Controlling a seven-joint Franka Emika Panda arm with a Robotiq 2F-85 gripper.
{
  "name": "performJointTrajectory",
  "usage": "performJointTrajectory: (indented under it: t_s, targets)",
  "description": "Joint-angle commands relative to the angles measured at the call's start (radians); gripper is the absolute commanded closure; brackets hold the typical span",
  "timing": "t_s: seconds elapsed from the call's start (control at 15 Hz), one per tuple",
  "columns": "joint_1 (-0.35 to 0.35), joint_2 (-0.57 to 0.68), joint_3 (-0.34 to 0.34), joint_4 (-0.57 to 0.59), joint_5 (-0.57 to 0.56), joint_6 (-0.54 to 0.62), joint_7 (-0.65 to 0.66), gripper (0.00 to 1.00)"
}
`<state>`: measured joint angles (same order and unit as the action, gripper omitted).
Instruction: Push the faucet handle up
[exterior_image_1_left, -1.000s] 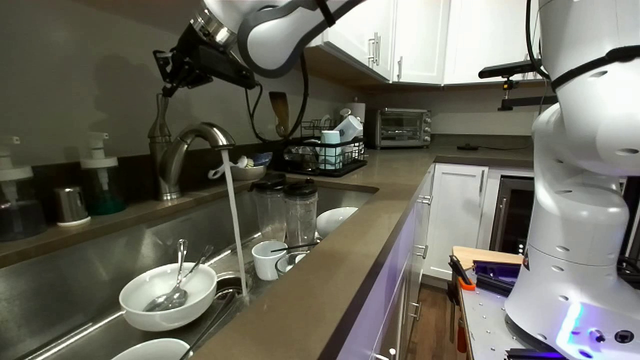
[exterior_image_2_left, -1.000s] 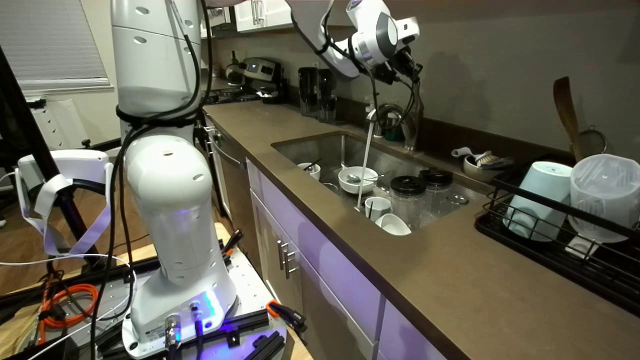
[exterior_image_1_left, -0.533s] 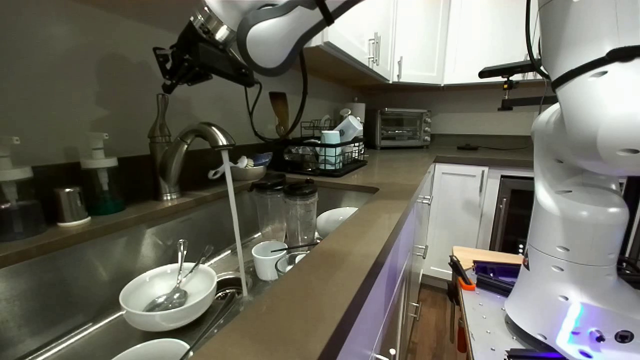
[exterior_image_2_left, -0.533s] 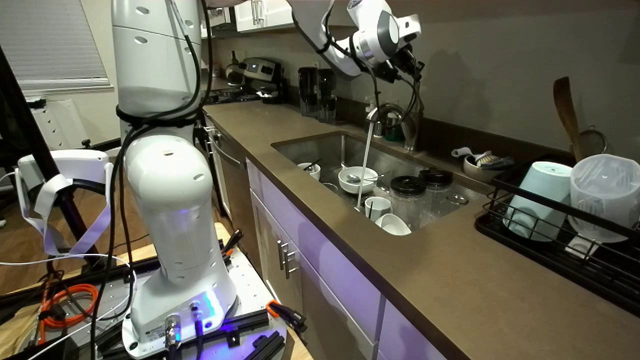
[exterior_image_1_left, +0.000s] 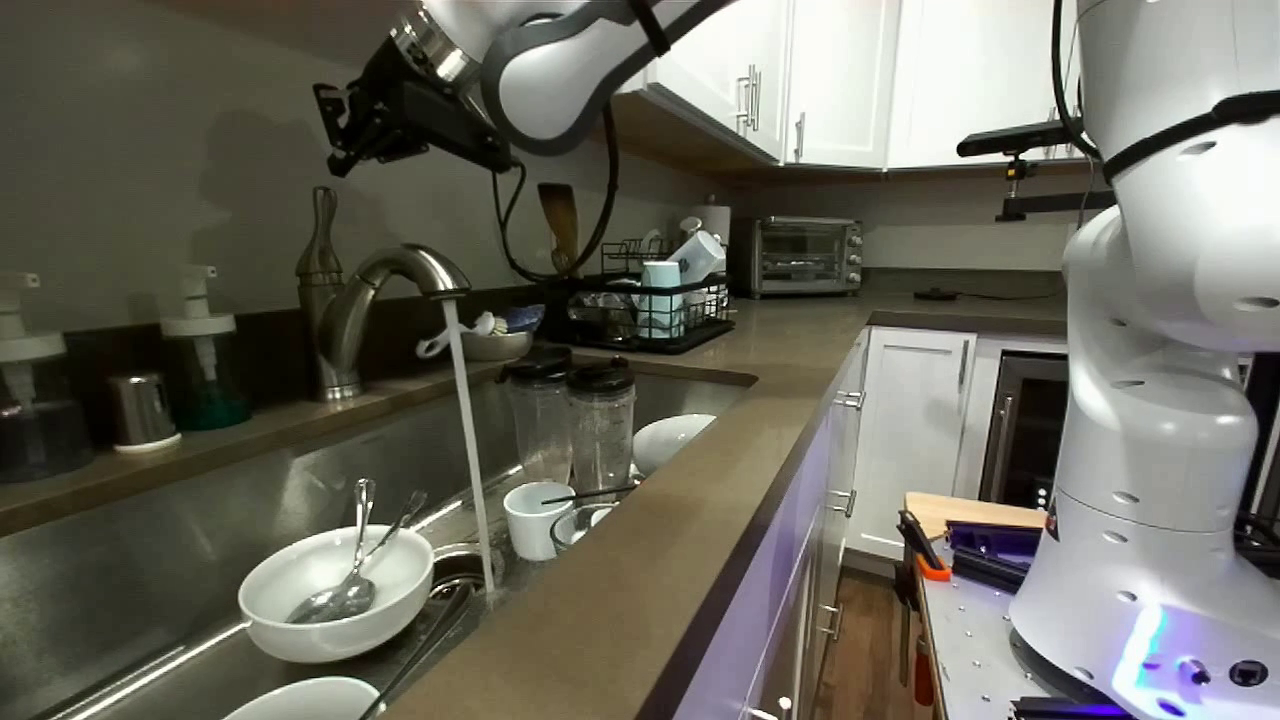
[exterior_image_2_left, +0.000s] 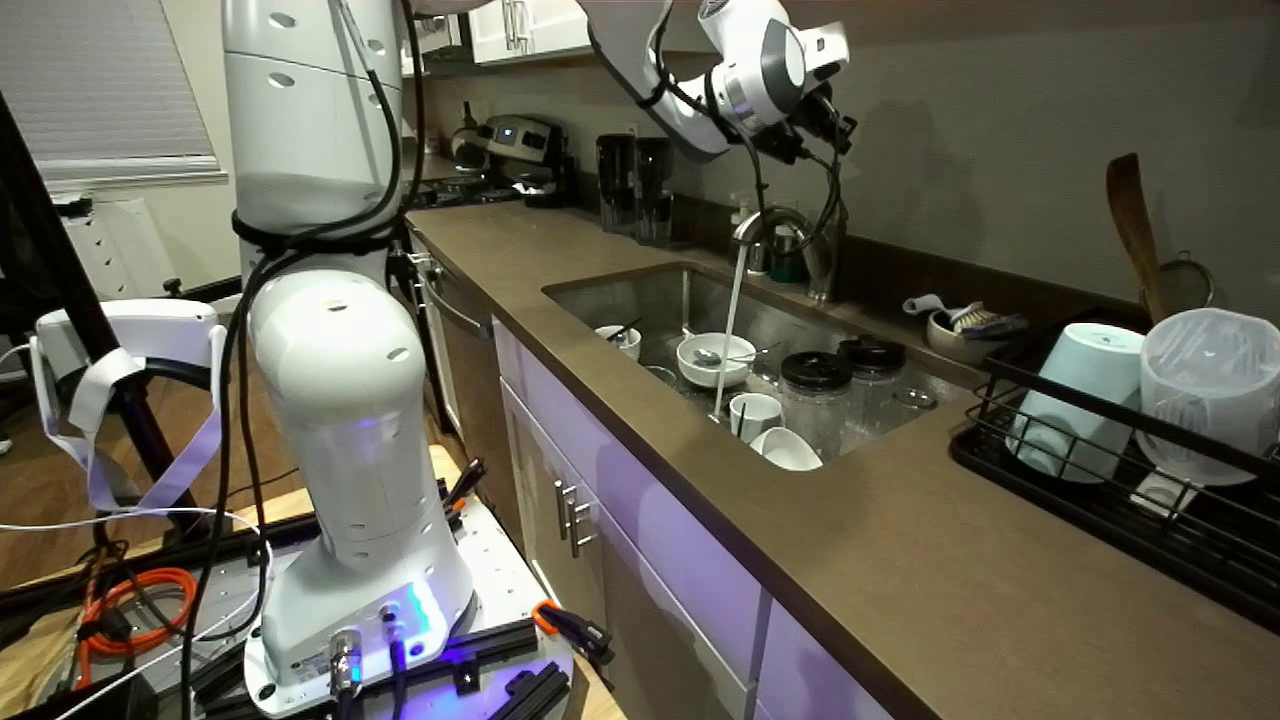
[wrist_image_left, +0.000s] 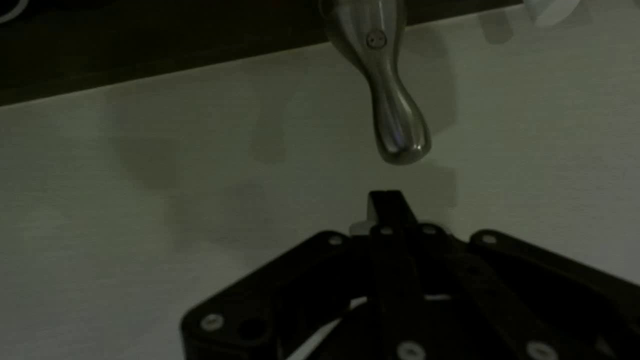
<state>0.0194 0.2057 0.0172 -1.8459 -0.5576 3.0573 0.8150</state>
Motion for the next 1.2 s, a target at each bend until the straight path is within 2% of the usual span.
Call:
performJointTrajectory:
  t_s: [0.0, 0.53, 0.8, 1.13]
  targets:
    - [0.009, -0.046, -0.022, -0.059, -0.025, 0.031, 0.035, 0.99]
    - [0.004, -0.188, -0.048, -0.212, -0.055, 0.030, 0.053, 0.99]
    - [-0.006, -0.264, -0.058, -0.281, -0.113, 0.032, 0.109, 0.99]
    - [-0.008, -0.380, -0.042, -0.406, -0.136, 0.012, 0.136, 0.99]
